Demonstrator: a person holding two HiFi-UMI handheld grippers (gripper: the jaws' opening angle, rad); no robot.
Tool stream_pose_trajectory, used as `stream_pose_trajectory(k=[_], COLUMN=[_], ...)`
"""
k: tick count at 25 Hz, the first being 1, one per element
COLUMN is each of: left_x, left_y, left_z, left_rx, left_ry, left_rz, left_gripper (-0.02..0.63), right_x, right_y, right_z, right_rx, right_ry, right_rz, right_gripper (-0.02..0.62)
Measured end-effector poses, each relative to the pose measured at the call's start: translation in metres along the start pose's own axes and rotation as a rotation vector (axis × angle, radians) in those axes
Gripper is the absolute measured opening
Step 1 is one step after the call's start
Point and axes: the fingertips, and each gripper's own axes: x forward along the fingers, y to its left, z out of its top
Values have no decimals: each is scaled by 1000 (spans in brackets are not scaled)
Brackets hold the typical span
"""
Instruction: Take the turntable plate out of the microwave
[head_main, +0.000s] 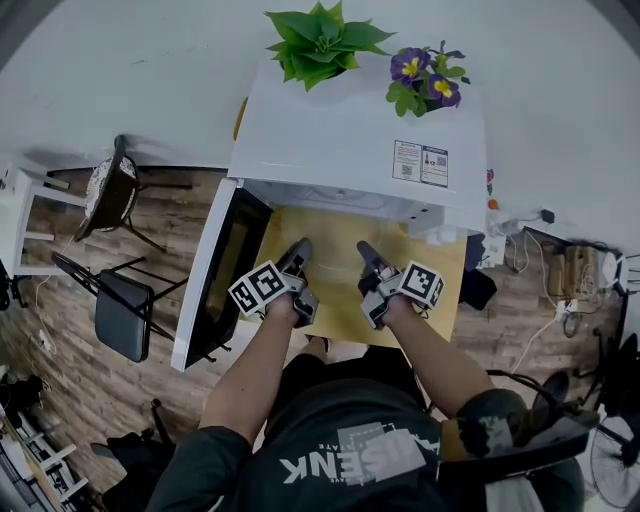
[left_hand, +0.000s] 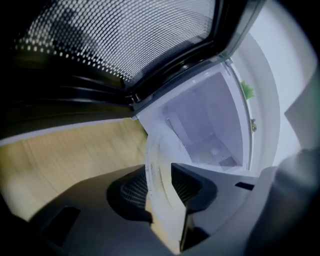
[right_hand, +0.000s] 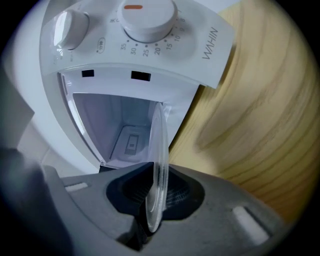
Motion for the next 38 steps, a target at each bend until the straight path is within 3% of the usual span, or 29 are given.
stream_pose_trajectory(k=[2,9,17,27,38], left_x=[1,-18,-41,-75,-126], left_y=[-2,-4,-20,-30,-65], left_z=[-3,-28,-42,-69,-89], left_rx=[-59,-61,6,13,39], left_ry=[18,-11,-96,-151,-296], left_rz=[-42,-43,-26,-35,-29], left_gripper=[116,110,107,107,110], right_x=[-6,-24,-39,-65,-96], right_y=[1,2,14,24,64], right_z=[-4,-11,-15,-33,-52], right_rx=[-18,-35,-88,-122,-206], right_ry=[24,90,167,265,409], right_rz=[12,17,19,45,104], right_gripper=[44,41,46,54,57])
